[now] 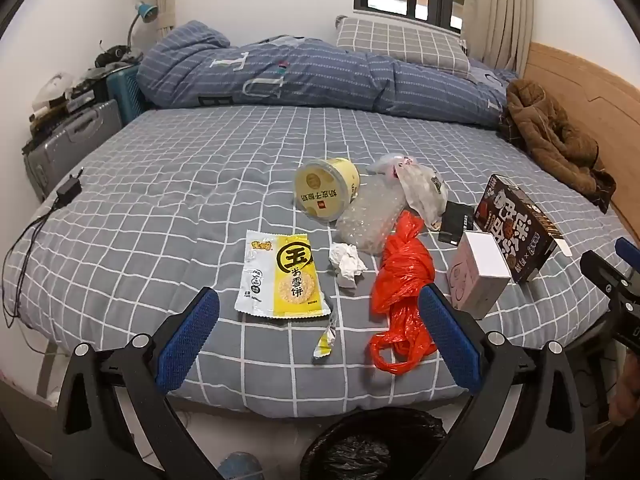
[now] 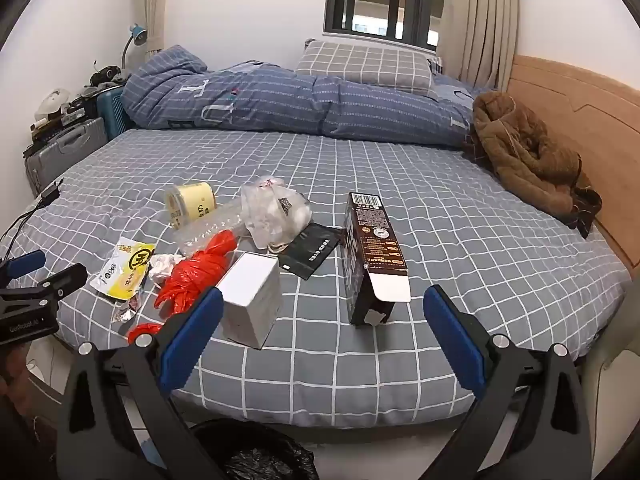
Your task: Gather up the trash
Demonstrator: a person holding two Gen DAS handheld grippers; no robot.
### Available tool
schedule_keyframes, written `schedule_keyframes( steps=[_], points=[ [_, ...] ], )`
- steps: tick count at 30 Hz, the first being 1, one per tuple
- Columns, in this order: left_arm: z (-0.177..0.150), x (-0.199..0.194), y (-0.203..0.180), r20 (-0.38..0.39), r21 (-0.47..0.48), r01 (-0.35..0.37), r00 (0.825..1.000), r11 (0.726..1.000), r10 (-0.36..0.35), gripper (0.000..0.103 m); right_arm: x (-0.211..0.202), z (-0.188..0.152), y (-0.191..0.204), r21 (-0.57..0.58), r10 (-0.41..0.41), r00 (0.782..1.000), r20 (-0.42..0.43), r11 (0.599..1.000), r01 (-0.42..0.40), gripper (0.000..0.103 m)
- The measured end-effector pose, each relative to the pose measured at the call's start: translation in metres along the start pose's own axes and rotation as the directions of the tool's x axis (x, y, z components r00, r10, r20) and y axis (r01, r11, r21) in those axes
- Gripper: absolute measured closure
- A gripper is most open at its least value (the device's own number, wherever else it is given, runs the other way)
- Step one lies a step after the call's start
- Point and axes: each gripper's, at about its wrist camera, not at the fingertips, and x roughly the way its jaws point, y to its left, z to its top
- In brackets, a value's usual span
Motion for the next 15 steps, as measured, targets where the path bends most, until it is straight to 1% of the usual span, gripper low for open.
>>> schedule_keyframes(
  steps=[8,9,15],
  points=[
    [0.0009,0.0014,0.0051,-0.009,0.003,0.01,1.0,1.0,-0.01,0.006,-0.0006,0.0003,0.0034,0.0,-0.004,1.0,0.009,1.0,0.004,0.007],
    [-0.0031,0.0039,0.0033,-0.006,0.003,0.004,1.0,1.0,-0.004,0.006,-0.0004,0.0007,0.0033,-0.002,-0.002,1.0,0.009,1.0,0.002,0.007],
    [-0.003,0.0014,0.0007,-0.012,0.007,-0.005,1.0,1.0,0.005,0.006,-0.002,0.0005,0.0052,-0.013,-0.002,1.0,0.014,1.0,0.002,0.007]
  ],
)
